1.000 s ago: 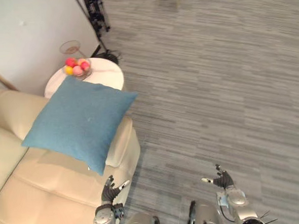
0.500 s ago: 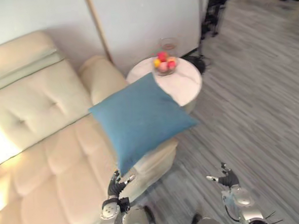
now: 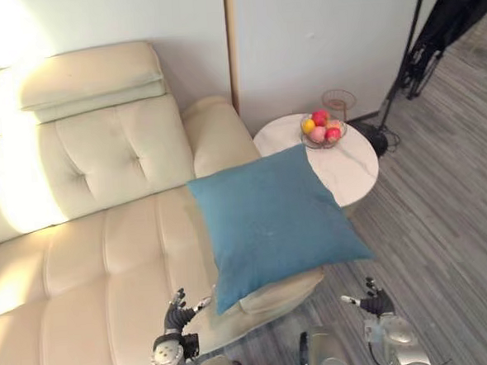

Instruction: Pick up cushions and gather them together orderly.

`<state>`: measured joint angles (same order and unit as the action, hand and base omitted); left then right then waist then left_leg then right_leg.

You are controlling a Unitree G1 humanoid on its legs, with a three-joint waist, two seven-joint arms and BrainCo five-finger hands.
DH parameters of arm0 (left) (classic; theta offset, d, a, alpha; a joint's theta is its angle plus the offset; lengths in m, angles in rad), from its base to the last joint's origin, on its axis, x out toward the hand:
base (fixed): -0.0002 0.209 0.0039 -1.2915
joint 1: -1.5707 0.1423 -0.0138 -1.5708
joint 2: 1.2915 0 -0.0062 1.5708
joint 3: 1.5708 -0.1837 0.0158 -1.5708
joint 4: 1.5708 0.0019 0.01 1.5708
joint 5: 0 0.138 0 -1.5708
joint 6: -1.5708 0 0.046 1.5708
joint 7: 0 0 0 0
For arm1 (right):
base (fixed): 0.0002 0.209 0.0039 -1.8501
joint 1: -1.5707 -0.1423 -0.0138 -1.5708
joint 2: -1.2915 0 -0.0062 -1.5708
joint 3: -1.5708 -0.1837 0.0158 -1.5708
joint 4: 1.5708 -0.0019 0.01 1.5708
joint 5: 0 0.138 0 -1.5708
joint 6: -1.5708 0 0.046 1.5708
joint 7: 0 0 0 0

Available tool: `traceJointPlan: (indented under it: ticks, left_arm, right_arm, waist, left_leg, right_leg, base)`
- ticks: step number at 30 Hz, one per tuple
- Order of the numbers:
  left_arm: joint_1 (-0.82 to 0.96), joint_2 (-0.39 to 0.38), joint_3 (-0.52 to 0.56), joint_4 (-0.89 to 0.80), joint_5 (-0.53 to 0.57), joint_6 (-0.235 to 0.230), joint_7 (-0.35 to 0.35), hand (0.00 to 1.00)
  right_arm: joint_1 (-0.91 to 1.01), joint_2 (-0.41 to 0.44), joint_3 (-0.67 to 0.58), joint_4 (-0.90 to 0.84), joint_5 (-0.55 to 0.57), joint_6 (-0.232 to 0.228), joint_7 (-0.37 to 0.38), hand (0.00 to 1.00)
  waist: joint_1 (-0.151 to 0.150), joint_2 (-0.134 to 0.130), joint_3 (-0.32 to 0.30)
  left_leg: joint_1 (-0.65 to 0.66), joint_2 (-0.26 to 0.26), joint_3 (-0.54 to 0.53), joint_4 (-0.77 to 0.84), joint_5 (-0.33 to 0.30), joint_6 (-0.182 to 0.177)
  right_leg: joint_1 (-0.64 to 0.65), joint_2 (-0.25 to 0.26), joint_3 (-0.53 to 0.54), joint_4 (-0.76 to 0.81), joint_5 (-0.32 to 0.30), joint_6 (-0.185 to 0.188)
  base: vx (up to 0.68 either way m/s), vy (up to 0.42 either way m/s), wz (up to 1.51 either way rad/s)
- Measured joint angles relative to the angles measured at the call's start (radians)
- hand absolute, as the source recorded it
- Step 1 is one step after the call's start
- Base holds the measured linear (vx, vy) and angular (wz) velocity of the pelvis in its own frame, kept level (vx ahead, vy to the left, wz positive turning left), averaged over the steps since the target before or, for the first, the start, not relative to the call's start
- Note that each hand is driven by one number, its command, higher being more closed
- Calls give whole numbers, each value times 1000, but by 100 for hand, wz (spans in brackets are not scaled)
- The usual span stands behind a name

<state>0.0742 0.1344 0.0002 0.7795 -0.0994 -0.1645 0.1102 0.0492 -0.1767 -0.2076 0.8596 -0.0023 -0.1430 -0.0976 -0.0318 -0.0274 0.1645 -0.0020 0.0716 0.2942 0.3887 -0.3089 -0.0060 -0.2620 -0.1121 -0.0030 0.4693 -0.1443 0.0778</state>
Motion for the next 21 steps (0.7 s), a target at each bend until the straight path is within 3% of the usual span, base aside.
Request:
traceJointPlan:
  ticks: [1, 3, 7, 10, 14, 21]
  left_arm:
    - [-1, -3, 2, 1, 4, 0, 0, 0]
    - [-5, -3, 3, 1, 6, 0, 1, 0]
    - [-26, -2, 5, -7, 12, -1, 0, 0]
    - [-36, 22, 13, -7, 15, -2, 4, 0]
    - [-55, 50, 17, -7, 15, -2, 14, 0]
    - [-131, 46, 0, -11, -4, -9, 45, 0]
  right_arm:
    - [3, -6, -32, -2, 3, 1, -12, 0]
    - [3, -9, -67, -18, 3, 0, -19, 0]
    - [11, -29, -114, -46, -9, 1, -36, 0]
    - [38, -53, -118, -184, -51, 13, -44, 0]
    - [14, -81, -107, -277, -89, 14, -54, 0]
    - [-159, -115, 46, -332, -77, 10, -50, 0]
  waist:
    - [8, 22, -11]
    - [12, 37, -16]
    - [8, 39, -18]
    - [-10, 40, -23]
    - [-7, 40, -23]
    - [-4, 41, -18]
  left_leg:
    - [-2, 27, -6, -4, 6, -10]
    - [9, 49, 0, -30, 13, -26]
    - [17, 59, 2, -101, 35, -55]
    - [17, 51, 7, -156, 75, -55]
    - [13, 37, 11, -205, 111, -52]
    - [-75, 18, 4, -233, 163, -44]
  right_leg:
    - [5, 11, -6, -15, 3, -5]
    - [14, 38, -7, -40, 11, -17]
    - [19, 62, -12, -104, 36, -37]
    - [35, 65, -10, -190, 85, -34]
    - [50, 65, -2, -284, 147, -31]
    - [6, 55, -12, -398, 249, -36]
  base:
    - [156, -125, 12]
    - [147, -139, -16]
    - [53, -78, -8]
    - [-11, 6, -5]
    - [-39, 17, -7]
    - [-92, -9, 3]
